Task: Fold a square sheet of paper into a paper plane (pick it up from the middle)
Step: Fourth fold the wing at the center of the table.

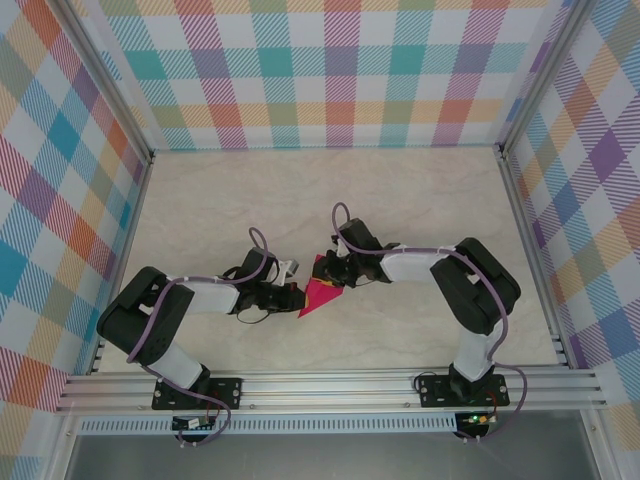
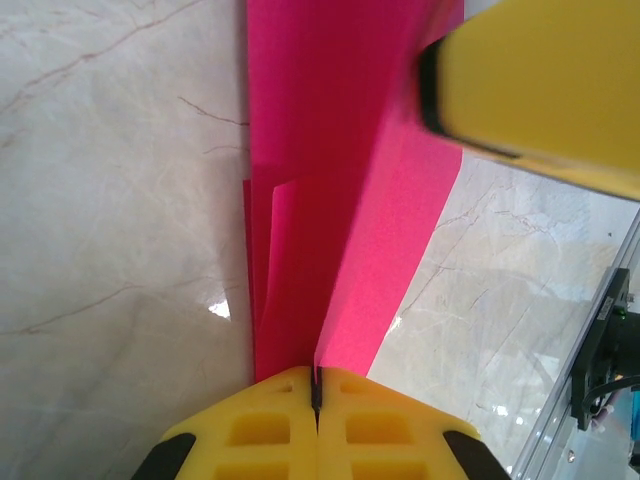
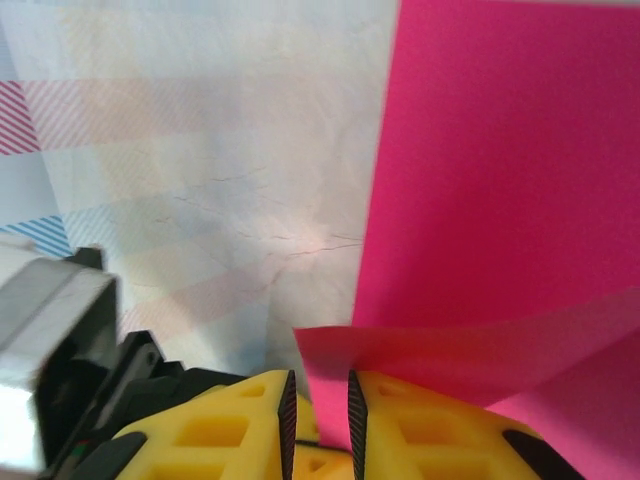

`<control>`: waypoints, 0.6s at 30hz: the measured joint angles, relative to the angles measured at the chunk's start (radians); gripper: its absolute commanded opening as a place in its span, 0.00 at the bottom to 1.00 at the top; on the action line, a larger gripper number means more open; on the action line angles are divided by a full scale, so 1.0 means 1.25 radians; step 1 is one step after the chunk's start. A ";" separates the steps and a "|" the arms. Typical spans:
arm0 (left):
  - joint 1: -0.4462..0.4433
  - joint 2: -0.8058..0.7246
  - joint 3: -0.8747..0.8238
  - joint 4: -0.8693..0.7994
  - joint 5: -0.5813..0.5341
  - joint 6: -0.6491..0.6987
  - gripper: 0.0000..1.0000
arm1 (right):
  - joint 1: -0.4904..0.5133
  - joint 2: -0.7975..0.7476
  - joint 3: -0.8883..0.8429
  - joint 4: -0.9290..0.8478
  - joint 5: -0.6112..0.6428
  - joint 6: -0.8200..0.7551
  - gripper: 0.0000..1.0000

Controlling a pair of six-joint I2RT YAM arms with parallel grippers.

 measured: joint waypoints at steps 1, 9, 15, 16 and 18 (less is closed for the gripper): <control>0.001 0.000 0.000 0.001 0.002 -0.003 0.00 | 0.000 -0.012 0.000 -0.002 0.001 -0.003 0.23; 0.025 0.003 -0.002 0.002 0.024 -0.019 0.00 | -0.001 -0.032 -0.013 0.006 -0.021 -0.008 0.22; 0.034 0.015 0.000 0.003 0.041 -0.019 0.00 | 0.000 0.022 -0.013 0.045 -0.055 -0.003 0.22; 0.035 0.018 0.001 0.005 0.045 -0.019 0.00 | 0.000 0.029 -0.011 0.045 -0.059 -0.002 0.22; 0.037 0.021 0.002 0.005 0.052 -0.019 0.00 | 0.000 0.042 -0.005 0.045 -0.061 -0.002 0.22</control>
